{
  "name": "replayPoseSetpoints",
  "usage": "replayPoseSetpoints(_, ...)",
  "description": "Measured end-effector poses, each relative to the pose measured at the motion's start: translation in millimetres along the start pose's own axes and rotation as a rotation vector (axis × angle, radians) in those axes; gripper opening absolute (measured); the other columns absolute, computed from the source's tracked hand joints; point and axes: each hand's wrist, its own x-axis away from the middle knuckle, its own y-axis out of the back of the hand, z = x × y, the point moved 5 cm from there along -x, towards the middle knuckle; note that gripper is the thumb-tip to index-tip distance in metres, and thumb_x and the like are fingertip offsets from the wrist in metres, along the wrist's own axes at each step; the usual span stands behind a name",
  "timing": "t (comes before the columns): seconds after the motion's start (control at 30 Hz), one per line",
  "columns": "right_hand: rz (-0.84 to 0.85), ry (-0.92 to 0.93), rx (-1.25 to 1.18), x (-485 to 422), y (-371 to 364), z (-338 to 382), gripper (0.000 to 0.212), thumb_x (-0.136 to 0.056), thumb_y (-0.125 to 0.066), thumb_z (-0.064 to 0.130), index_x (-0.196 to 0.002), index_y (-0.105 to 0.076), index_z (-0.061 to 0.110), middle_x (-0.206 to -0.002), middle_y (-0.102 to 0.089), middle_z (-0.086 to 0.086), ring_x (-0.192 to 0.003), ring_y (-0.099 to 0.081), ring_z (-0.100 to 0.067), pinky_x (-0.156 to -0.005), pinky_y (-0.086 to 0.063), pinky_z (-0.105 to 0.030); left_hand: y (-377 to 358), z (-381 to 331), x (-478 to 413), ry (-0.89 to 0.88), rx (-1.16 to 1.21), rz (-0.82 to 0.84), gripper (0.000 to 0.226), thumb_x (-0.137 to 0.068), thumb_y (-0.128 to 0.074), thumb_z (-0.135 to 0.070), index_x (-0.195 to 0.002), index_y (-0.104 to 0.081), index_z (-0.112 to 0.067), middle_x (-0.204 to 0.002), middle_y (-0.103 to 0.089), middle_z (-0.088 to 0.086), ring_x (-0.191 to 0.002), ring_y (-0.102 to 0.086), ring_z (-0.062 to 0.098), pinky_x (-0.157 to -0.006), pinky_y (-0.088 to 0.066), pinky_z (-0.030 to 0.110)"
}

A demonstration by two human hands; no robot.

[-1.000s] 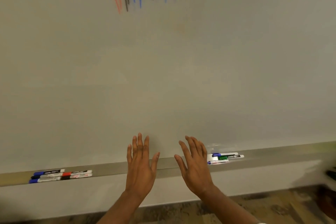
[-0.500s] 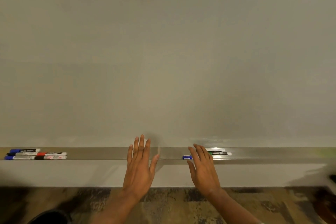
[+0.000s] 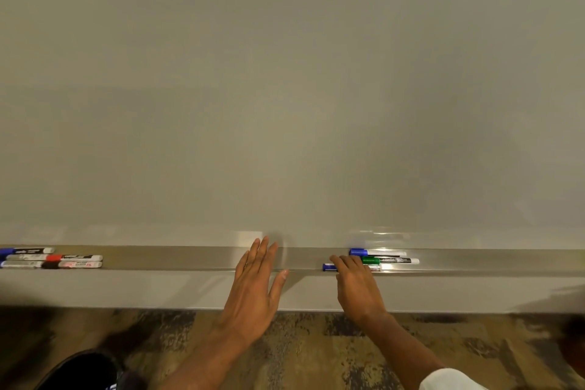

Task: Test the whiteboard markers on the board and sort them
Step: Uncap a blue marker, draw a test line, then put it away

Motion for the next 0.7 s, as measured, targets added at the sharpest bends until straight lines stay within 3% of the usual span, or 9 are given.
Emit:
replayPoseSetpoints(0.33, 0.015, 0.005, -0.013, -10.9, -11.9, -7.7, 0.051, -0.093, -0.06, 0.007, -0.14, -0.049, 0.023, -0.141, -0.053, 0.002, -0.13, -0.046, -0.017, -0.111, -0.034, -0.029, -5.5, 4.4, 0.5, 0.042, 0.039, -0.005, 0.06, -0.107, -0.03, -0.052, -0.158, -0.002, -0.037, -0.165, 0.007, -0.021, -0.148, 0.017, -0.011, -0.123, 0.006, 0.018)
replayPoseSetpoints(0.53, 0.001, 0.014, 0.0, -19.7, -11.5, -8.2, 0.037, -0.088, -0.067, 0.006, -0.123, -0.064, 0.019, -0.121, -0.06, -0.001, -0.111, -0.054, -0.018, -0.097, -0.047, -0.027, -8.3, 4.2, -3.5, 0.06, 0.047, 0.006, 0.066, -0.101, -0.019, -0.066, -0.159, -0.003, -0.038, -0.166, 0.003, -0.02, -0.151, 0.012, -0.008, -0.123, 0.002, 0.02)
replayPoseSetpoints(0.7, -0.031, 0.044, -0.043, -20.5, -10.5, -8.1, 0.03, -0.092, -0.066, 0.015, -0.121, -0.064, 0.02, -0.121, -0.062, 0.001, -0.112, -0.055, -0.016, -0.097, -0.046, -0.026, -10.5, 0.6, -5.6, 0.06, 0.06, 0.008, 0.067, -0.098, -0.014, -0.069, -0.157, -0.002, -0.04, -0.165, 0.002, -0.021, -0.149, 0.013, -0.011, -0.12, 0.004, 0.016)
